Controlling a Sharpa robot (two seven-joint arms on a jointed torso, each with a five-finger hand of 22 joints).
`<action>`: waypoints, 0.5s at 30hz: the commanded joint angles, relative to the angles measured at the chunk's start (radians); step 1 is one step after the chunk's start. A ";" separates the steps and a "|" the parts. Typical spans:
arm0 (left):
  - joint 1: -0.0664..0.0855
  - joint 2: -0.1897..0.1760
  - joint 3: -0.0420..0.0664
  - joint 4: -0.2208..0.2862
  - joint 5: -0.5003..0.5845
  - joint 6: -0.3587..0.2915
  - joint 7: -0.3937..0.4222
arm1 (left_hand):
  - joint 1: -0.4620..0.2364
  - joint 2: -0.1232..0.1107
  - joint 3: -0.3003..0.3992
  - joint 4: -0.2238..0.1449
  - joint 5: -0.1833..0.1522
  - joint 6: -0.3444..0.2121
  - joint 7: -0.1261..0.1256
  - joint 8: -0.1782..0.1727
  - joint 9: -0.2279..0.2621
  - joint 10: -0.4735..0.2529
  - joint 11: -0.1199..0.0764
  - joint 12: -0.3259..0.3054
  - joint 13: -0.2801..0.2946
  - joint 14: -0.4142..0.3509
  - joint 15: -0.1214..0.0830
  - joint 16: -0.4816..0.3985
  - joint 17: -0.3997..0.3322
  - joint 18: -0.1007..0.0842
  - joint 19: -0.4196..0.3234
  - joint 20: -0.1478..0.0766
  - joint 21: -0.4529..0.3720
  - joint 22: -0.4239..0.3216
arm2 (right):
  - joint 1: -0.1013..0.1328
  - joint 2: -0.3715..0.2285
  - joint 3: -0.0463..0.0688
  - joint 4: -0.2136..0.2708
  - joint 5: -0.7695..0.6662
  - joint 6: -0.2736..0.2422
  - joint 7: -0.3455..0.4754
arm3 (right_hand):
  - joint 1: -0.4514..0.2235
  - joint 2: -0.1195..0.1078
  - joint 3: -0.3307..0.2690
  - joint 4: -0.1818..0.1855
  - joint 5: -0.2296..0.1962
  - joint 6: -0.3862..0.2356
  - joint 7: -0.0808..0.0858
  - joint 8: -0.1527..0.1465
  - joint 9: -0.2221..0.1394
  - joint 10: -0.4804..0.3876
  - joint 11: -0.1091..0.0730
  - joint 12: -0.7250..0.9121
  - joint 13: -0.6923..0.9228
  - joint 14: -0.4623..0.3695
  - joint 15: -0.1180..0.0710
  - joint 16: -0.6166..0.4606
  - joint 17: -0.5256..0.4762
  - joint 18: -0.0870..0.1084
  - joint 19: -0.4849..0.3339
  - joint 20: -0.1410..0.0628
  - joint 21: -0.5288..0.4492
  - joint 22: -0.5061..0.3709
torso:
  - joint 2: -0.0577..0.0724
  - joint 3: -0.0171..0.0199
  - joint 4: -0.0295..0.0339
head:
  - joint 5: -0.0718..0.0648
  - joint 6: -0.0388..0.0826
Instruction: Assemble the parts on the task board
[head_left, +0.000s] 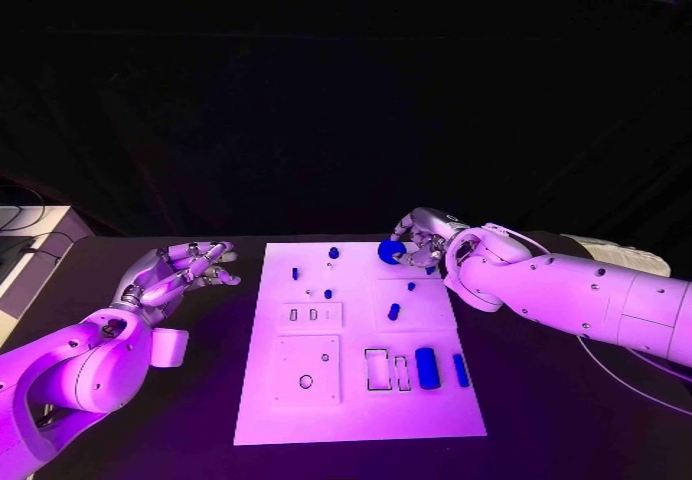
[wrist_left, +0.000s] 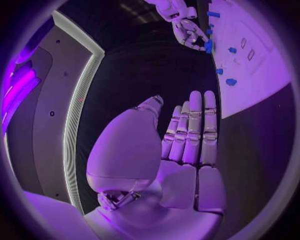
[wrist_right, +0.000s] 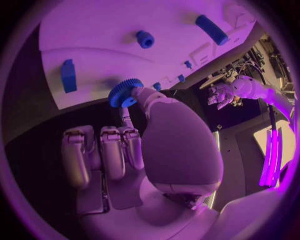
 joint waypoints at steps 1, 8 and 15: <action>0.000 0.002 0.001 0.002 -0.003 0.015 0.007 | 0.004 -0.006 0.007 0.000 -0.005 0.003 0.000 -0.004 0.002 -0.004 -0.001 -0.005 -0.001 -0.008 0.001 0.004 0.001 0.011 -0.008 0.002 0.005 0.001 | 0.000 -0.002 0.001 0.036 -0.117 -0.096 0.013 | -0.006 -0.002 0.007 -0.001 0.005 0.021 -0.009 -0.001 0.006 0.105 -0.009 0.006 0.263 0.097 -0.008 0.006 0.224 -0.012 0.106 -0.006 0.004 0.262 | -0.001 -0.0005 0.0001 | 0.000 0.002; 0.000 0.005 0.001 0.002 -0.003 0.016 0.007 | 0.007 -0.006 0.010 -0.002 -0.005 0.003 0.000 -0.005 0.002 -0.005 -0.001 -0.004 -0.001 -0.009 0.001 0.004 0.001 0.011 -0.009 0.002 0.006 0.001 | -0.003 0.035 -0.001 0.083 -0.213 -0.109 0.013 | -0.010 -0.006 0.008 -0.003 0.003 0.023 -0.010 -0.001 0.006 0.105 -0.010 0.006 0.263 0.098 -0.009 0.006 0.226 -0.012 0.106 -0.006 0.005 0.263 | 0.001 -0.0006 0.0022 | -0.001 0.007; 0.000 0.006 0.001 0.003 -0.003 0.017 0.007 | 0.007 -0.006 0.010 -0.002 -0.005 0.003 0.000 -0.005 0.002 -0.005 -0.001 -0.004 -0.001 -0.009 0.001 0.004 0.001 0.011 -0.009 0.002 0.006 0.001 | -0.021 0.094 -0.009 0.067 -0.270 -0.094 0.008 | -0.013 -0.008 0.009 -0.004 0.000 0.024 -0.010 -0.001 0.006 0.105 -0.010 0.006 0.263 0.097 -0.009 0.006 0.225 -0.012 0.106 -0.006 0.005 0.263 | 0.002 -0.0021 0.0027 | 0.003 0.008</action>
